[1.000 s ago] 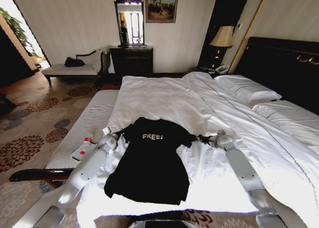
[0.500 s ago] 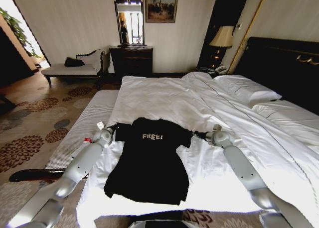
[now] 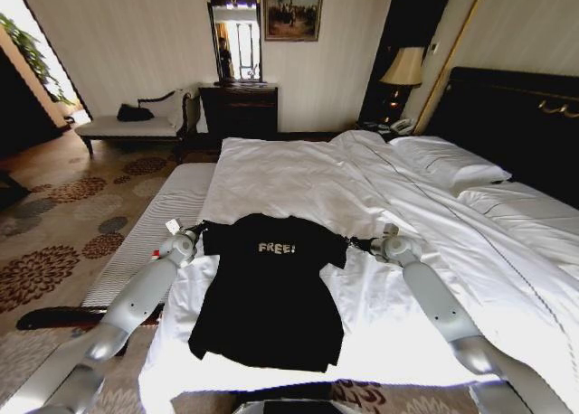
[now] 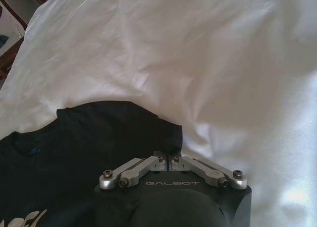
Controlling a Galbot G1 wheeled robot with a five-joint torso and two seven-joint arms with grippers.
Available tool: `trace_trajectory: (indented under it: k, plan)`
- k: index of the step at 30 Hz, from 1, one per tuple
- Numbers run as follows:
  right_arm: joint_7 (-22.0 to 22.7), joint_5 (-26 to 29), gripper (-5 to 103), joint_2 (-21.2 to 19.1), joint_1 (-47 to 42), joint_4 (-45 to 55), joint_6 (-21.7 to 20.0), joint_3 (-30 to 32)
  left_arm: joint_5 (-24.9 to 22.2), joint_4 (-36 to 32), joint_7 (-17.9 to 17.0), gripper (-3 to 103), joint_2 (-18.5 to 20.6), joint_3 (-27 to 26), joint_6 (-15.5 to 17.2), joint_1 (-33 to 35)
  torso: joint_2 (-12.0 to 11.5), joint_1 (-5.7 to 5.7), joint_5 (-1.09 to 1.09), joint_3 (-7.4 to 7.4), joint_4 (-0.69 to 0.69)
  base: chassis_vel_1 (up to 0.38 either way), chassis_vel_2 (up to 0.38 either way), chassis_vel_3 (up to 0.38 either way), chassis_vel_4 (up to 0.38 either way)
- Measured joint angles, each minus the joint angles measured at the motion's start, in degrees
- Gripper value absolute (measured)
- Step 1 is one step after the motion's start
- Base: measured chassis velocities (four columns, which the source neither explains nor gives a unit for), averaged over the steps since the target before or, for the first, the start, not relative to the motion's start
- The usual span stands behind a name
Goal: Fold the clothes on the bed.
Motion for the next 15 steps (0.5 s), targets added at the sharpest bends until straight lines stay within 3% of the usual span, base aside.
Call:
trace_trajectory:
  k: [15]
  plan:
    - [-1.7, -2.4, 1, -0.2, 3.0, -2.5, 0.0, -1.3, -0.5, -1.6, 0.1, 1, 2.1, -0.4, 0.0, 0.9, 0.0, 0.0, 0.0, 0.0, 0.01, 0.0, 0.0, 0.0, 0.0]
